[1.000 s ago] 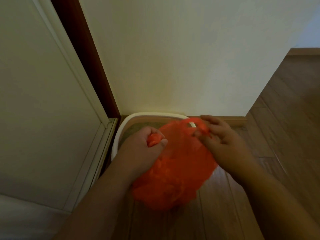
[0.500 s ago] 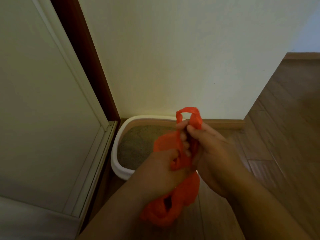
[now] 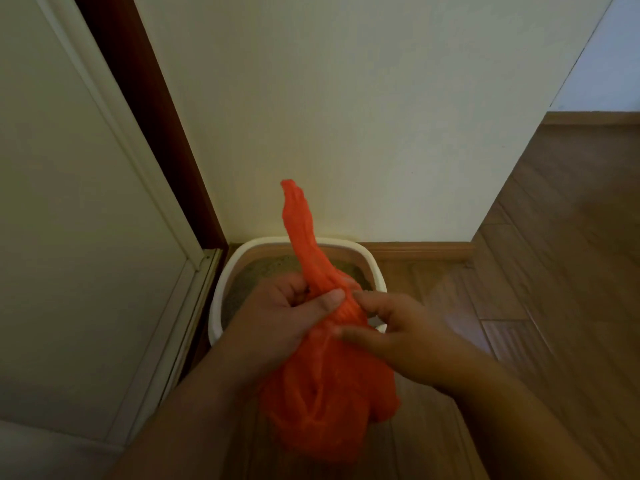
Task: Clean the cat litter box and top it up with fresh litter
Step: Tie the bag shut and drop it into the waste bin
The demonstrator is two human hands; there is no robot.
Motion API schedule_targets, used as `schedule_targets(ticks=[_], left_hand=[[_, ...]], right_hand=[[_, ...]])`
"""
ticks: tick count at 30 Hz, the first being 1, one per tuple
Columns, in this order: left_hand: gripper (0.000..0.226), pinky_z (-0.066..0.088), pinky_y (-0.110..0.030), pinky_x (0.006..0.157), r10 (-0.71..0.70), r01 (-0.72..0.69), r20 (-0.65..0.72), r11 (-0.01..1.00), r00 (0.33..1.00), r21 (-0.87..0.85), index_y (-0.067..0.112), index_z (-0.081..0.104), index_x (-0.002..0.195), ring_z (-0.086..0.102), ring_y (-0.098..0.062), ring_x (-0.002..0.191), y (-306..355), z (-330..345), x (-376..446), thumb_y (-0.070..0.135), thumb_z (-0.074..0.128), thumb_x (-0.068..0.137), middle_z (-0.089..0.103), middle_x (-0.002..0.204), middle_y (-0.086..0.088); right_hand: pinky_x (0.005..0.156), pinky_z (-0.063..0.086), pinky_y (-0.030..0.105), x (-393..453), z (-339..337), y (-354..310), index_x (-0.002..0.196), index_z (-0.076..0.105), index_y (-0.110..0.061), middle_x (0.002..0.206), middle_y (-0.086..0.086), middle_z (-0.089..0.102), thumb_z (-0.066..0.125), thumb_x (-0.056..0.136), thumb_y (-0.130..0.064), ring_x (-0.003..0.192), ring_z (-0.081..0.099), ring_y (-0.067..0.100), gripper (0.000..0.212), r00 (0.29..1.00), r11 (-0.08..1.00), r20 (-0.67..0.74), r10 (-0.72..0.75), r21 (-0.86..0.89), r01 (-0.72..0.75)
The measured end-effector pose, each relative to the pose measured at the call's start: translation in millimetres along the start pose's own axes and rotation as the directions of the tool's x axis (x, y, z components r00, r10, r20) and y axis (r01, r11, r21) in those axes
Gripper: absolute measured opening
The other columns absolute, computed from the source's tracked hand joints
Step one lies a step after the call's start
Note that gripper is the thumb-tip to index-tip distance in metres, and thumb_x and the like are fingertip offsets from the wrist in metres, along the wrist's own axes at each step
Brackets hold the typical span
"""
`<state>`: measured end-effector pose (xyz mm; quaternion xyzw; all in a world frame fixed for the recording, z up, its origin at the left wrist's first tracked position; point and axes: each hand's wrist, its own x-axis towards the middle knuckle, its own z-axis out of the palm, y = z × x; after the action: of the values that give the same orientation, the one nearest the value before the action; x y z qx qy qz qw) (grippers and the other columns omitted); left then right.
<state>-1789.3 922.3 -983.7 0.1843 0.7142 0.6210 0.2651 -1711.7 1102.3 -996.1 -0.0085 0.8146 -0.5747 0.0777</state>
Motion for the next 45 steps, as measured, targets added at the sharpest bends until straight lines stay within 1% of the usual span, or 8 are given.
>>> schedule_targets(ticks=[6,12,16,20,28,36,39,45], left_hand=[[0.01,0.059,-0.046,0.09,-0.067,0.04,-0.305,0.995,0.95,-0.093,0.029,0.079,0.096,0.073,-0.021,0.098,-10,-15,11,0.022,0.074,0.09,0.078,0.099,0.001],[0.008,0.058,-0.047,0.076,-0.201,0.099,-0.593,0.975,0.779,-0.2,0.026,0.073,0.097,0.068,-0.026,0.082,-8,-48,16,0.029,0.066,0.096,0.074,0.096,-0.008],[0.017,0.057,-0.044,0.076,-0.151,0.111,-0.505,0.988,0.85,-0.109,0.023,0.071,0.094,0.065,-0.024,0.079,-10,-48,10,0.007,0.07,0.09,0.067,0.093,-0.011],[0.03,0.063,-0.043,0.074,-0.051,0.085,-0.41,0.994,0.911,0.064,0.029,0.075,0.091,0.067,-0.022,0.086,-8,-28,5,0.0,0.076,0.081,0.069,0.096,-0.005],[0.05,0.058,-0.041,0.095,-0.122,0.126,0.05,0.748,0.991,-0.651,-0.001,0.058,0.13,0.067,-0.033,0.117,2,1,-4,-0.008,0.033,0.087,0.07,0.125,-0.019],[0.062,0.055,-0.035,0.093,0.061,-0.046,-0.093,0.986,0.994,0.159,0.049,0.06,0.128,0.063,-0.005,0.116,-8,-15,-5,0.04,0.074,0.068,0.066,0.124,0.018],[0.075,0.052,-0.046,0.103,-0.104,0.09,0.114,0.988,0.988,0.122,0.045,0.048,0.144,0.062,-0.011,0.123,-14,-4,-5,0.059,0.075,0.076,0.063,0.135,0.014],[0.012,0.057,-0.033,0.069,-0.049,0.118,-0.258,0.958,0.965,0.261,0.032,0.067,0.099,0.071,-0.011,0.077,-16,4,-5,0.042,0.06,0.098,0.074,0.086,0.006]], right_hand=[[0.086,0.06,0.043,5,5,2,0.102,0.073,-0.014,0.107,0.005,0.075,0.052,0.099,-0.033,0.1,0.071,0.026,0.028,0.953,0.935,-0.285,0.106,0.356,0.003],[0.075,0.061,0.042,6,-10,-6,0.085,0.055,-0.012,0.065,0.009,0.052,0.047,0.103,-0.025,0.066,0.063,0.028,0.023,0.873,0.531,-0.416,0.255,0.815,0.233],[0.045,0.04,0.024,4,-10,-3,0.086,0.052,-0.013,0.063,0.001,0.036,0.046,0.104,-0.03,0.051,0.033,0.014,0.025,0.846,0.69,-0.44,0.301,0.713,0.125],[0.047,0.045,0.021,3,5,-12,0.103,0.063,-0.014,0.08,0.004,0.064,0.059,0.091,-0.048,0.059,0.059,0.014,0.036,0.918,0.86,-0.343,0.2,0.51,0.003],[0.086,0.06,0.042,5,28,-16,0.119,0.058,-0.032,0.105,-0.006,0.075,0.089,0.073,-0.021,0.096,0.073,0.012,0.057,0.971,0.984,-0.224,0.083,0.175,-0.044],[0.055,0.054,0.028,1,11,-21,0.08,0.065,-0.017,0.07,0.005,0.069,0.062,0.095,-0.011,0.06,0.067,0.018,0.016,0.915,0.828,-0.334,0.228,0.561,-0.001],[0.051,0.038,0.032,-2,9,-20,0.089,0.066,-0.005,0.066,0.007,0.062,0.068,0.088,-0.022,0.053,0.048,0.025,0.017,0.938,0.78,-0.244,0.246,0.624,-0.042],[0.046,0.048,0.019,-4,5,-30,0.107,0.072,-0.014,0.096,0.02,0.074,0.071,0.083,-0.036,0.058,0.068,0.013,0.032,0.907,0.845,-0.338,0.25,0.534,-0.033]])
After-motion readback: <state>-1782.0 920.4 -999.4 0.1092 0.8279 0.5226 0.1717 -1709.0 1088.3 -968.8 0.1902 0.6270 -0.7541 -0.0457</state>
